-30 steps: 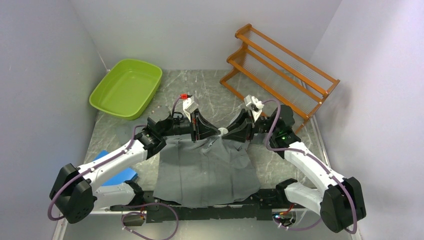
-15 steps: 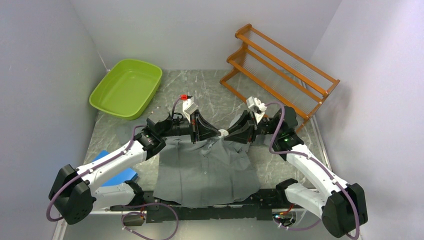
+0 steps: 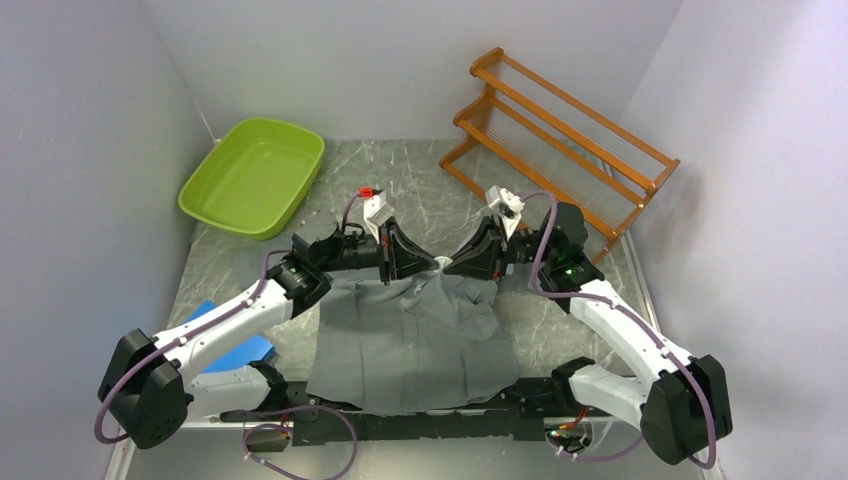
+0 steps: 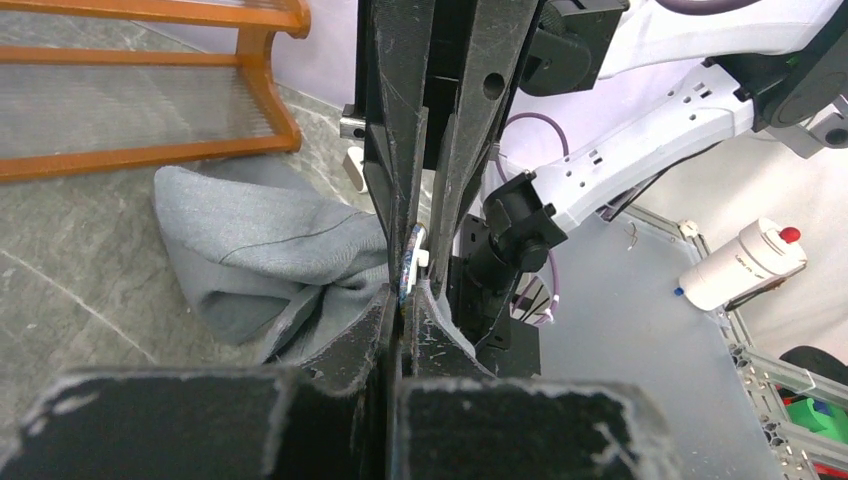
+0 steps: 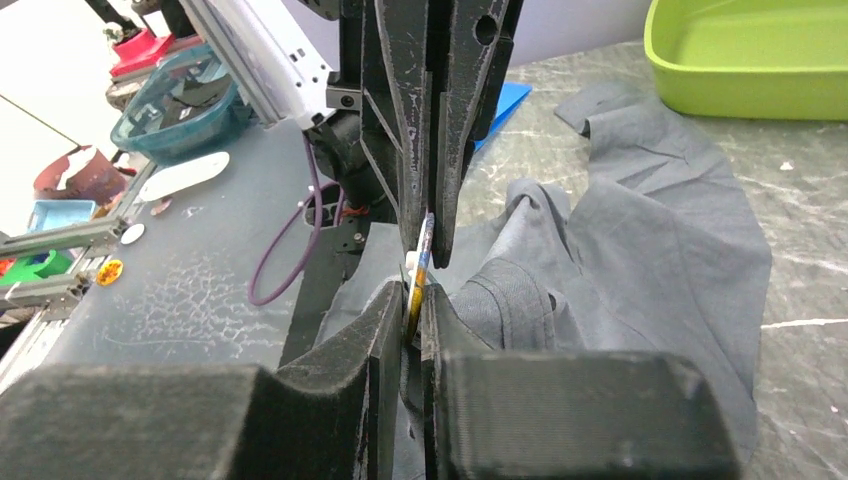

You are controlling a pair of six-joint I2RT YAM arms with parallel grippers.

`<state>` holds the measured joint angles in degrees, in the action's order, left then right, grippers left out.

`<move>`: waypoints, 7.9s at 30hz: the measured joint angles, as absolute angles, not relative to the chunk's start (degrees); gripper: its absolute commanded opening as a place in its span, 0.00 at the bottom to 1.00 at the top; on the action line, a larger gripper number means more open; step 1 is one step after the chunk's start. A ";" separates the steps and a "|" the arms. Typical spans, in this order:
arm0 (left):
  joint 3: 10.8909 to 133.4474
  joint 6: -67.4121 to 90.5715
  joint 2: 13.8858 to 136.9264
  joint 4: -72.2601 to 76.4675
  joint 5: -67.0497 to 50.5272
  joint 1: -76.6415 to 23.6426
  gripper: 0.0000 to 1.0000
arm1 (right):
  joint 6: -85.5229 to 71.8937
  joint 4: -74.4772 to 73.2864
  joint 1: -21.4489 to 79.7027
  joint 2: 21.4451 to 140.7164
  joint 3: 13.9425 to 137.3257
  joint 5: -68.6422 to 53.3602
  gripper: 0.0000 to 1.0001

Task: Pin the brooch onto the clothing
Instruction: Pin the brooch to the clothes, then flatten out the clothes at the center of the board.

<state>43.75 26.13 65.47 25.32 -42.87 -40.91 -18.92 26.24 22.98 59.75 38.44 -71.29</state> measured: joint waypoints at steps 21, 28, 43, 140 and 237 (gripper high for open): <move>43.97 24.03 66.17 19.86 -37.28 -38.92 0.03 | -11.81 -0.01 26.17 65.41 48.77 -57.52 0.00; 43.27 23.62 64.84 19.88 -35.83 -39.16 0.03 | -16.36 5.17 27.16 62.02 45.06 -52.86 0.00; 37.67 25.39 61.58 26.37 -33.58 -40.21 0.03 | -25.30 26.26 27.75 59.61 34.94 -53.21 0.02; 31.11 26.44 55.86 32.18 -29.69 -41.71 0.03 | -26.09 33.08 28.21 64.73 36.51 -61.19 0.00; 45.06 23.99 65.52 2.31 -9.19 -35.09 0.95 | -27.00 6.87 13.89 77.12 38.68 -31.57 0.99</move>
